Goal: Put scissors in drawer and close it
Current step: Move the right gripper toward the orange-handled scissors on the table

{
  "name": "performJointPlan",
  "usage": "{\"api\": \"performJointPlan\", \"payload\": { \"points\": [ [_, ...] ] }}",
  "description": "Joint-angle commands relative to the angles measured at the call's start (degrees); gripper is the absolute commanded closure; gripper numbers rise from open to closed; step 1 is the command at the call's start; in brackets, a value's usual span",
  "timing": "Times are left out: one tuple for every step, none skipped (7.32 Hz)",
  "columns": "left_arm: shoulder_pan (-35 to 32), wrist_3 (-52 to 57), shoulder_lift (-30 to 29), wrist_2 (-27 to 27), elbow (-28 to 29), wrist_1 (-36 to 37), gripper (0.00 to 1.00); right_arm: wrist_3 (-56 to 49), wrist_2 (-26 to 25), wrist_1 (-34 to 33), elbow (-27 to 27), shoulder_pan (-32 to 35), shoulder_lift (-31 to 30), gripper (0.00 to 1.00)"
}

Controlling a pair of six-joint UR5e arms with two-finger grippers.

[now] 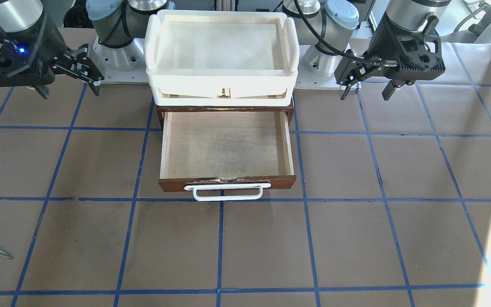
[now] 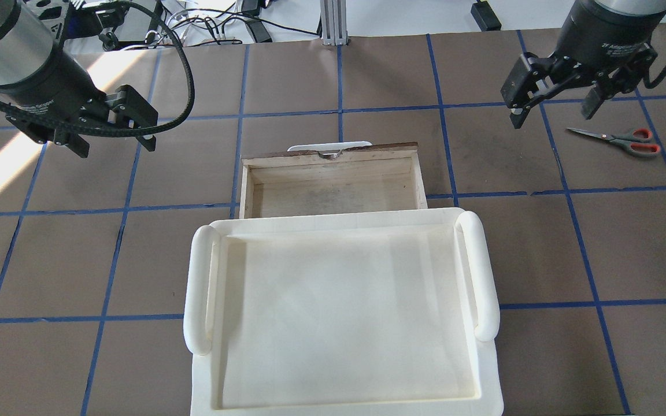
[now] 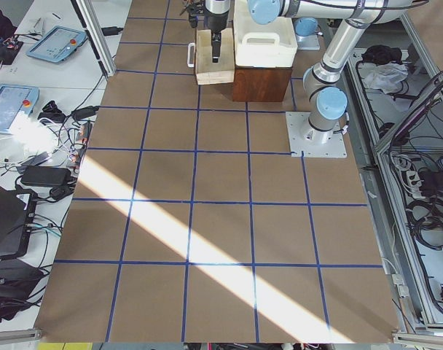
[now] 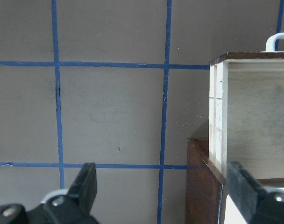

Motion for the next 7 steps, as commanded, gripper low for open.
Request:
{"api": "performJointPlan", "payload": {
  "points": [
    [-0.05,-0.27,-0.11,-0.02,-0.02,0.0,0.0,-0.96,-0.18,-0.13,0.17,-0.18,0.46,0.0],
    [-0.05,-0.19,-0.02,-0.02,-0.02,-0.08,0.0,-14.02,-0.62,-0.91,0.09,-1.23,1.76,0.0],
    [0.04,-0.36,-0.11,0.07,-0.02,-0.08,0.0,-21.46,-0.36,-1.27,0.26,-5.59,2.74,0.0],
    [0.04,-0.36,-0.19,0.07,-0.02,0.0,0.0,-28.76,-0.19,-1.71,0.35,-10.24,5.09,0.0],
    [-0.05,-0.45,-0.46,-0.02,-0.02,0.0,0.0,-39.18,-0.19,-5.63,0.44,-12.73,8.6,0.0],
    [0.04,-0.1,-1.33,0.24,0.07,0.0,0.0,-48.08,-0.97,-11.76,0.87,-14.14,10.9,0.01],
    [0.12,-0.45,-1.16,0.07,-0.02,0.0,0.0,-59.04,-1.59,-17.13,1.84,-16.51,13.62,0.01]
  ]
}}
